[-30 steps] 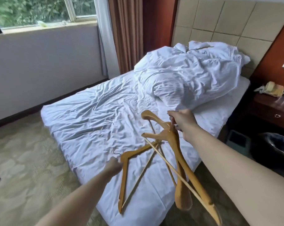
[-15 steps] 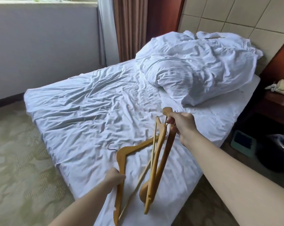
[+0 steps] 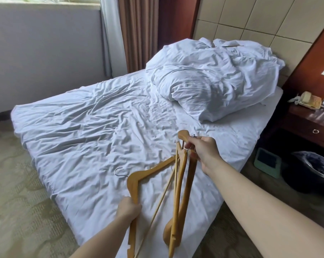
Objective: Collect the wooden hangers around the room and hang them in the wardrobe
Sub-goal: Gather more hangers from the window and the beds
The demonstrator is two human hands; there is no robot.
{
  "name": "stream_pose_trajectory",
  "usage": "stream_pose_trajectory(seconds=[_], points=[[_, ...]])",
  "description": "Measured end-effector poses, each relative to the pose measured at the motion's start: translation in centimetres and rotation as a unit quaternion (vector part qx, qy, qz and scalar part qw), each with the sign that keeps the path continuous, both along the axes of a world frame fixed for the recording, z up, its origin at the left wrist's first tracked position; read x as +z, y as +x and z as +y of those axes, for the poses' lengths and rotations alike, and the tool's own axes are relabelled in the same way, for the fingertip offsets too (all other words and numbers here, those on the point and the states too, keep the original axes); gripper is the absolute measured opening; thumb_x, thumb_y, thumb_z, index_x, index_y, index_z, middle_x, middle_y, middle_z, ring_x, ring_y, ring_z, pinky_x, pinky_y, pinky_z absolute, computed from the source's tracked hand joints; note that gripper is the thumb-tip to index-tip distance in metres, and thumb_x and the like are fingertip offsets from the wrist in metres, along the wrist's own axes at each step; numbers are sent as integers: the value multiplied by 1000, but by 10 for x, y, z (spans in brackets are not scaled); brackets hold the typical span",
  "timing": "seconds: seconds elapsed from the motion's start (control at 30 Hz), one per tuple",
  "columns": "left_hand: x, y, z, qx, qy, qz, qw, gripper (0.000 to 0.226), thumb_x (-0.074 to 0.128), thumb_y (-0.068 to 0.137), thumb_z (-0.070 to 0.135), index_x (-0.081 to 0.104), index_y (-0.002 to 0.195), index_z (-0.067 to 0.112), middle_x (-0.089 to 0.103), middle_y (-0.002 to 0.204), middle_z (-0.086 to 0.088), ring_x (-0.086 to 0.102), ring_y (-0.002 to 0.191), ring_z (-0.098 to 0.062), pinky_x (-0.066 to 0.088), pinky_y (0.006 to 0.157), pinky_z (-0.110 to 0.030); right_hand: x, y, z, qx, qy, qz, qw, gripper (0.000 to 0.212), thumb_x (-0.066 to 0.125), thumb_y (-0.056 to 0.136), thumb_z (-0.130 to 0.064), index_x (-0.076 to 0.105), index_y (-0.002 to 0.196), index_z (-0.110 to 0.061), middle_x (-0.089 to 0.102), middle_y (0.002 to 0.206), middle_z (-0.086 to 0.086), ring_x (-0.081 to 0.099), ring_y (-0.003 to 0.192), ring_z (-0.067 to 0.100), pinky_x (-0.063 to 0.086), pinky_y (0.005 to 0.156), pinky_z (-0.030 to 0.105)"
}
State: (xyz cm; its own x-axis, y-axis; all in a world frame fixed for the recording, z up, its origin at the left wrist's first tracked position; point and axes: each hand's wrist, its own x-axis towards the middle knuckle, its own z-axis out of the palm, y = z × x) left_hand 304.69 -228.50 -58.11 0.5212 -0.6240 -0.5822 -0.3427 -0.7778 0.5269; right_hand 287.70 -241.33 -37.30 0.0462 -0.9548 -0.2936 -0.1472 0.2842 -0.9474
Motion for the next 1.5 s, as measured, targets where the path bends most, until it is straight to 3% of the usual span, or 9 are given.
stream_pose_trajectory(seconds=[0.13, 0.3, 0.47, 0.6, 1.03, 1.17, 1.27, 1.37, 1.5], points=[[17, 1, -1, 150, -104, 208, 961, 12, 50, 81, 5, 50, 69, 1, 51, 56, -11, 48, 47, -20, 37, 46, -22, 4, -3, 3, -1, 2, 2, 1000, 23, 59, 90, -13, 62, 69, -5, 62, 65, 5, 52, 62, 18, 41, 53, 22], [54, 4, 2, 164, -194, 287, 924, 18, 48, 88, -9, 40, 93, 6, 46, 75, -14, 34, 45, -16, 29, 38, -23, 22, 0, 6, -10, 3, -12, 1000, 15, 58, 89, -10, 62, 75, -5, 61, 64, 4, 52, 56, 14, 39, 51, 21], [112, -11, 1, 82, -292, 237, 923, 20, 50, 89, -3, 49, 105, 8, 60, 83, -10, 36, 50, -13, 32, 46, -23, 52, 4, 10, 4, 7, -39, 999, 14, 60, 89, -10, 61, 75, -11, 66, 70, 3, 57, 62, 10, 36, 55, 22], [166, -21, 0, 44, -333, 232, 913, 14, 49, 96, 10, 58, 104, 17, 52, 80, -4, 38, 54, -11, 34, 51, -23, 93, 12, 11, 22, -8, -52, 998, 17, 60, 90, -8, 63, 73, -12, 69, 77, 6, 58, 65, 12, 37, 56, 22], [341, -37, 4, -87, -414, 203, 883, 13, 40, 103, 21, 47, 113, 17, 49, 87, -3, 50, 65, -1, 44, 63, -16, 270, 45, 14, 109, -105, -77, 986, 15, 61, 91, -14, 65, 77, -11, 68, 58, -11, 62, 63, 7, 44, 64, 25], [370, -31, 4, -103, -416, 150, 891, 15, 46, 100, 24, 44, 115, 22, 51, 89, -3, 54, 69, -2, 46, 66, -15, 309, 56, 19, 142, -121, -63, 980, 9, 67, 87, -13, 66, 79, -9, 69, 70, 1, 60, 62, 9, 41, 56, 22], [388, -25, 5, -138, -405, 102, 898, 13, 51, 98, 28, 43, 109, 27, 50, 84, -1, 48, 67, -13, 40, 63, -26, 332, 63, 25, 173, -142, -41, 974, 12, 67, 86, -9, 64, 74, -9, 66, 76, 8, 58, 60, 10, 40, 52, 20], [409, -17, 7, -187, -409, 43, 892, 10, 48, 96, 40, 47, 99, 30, 56, 84, 3, 56, 67, -5, 51, 71, -32, 353, 69, 31, 188, -152, -39, 969, 18, 64, 87, -4, 61, 70, -7, 59, 65, 6, 56, 52, 9, 40, 45, 16], [445, 1, 8, -217, -402, -42, 888, 15, 48, 95, 44, 55, 85, 35, 62, 83, 8, 60, 72, -3, 53, 81, -36, 374, 70, 35, 202, -162, -21, 966, 14, 63, 87, -5, 62, 73, -6, 59, 67, 8, 54, 63, 19, 41, 53, 24]])
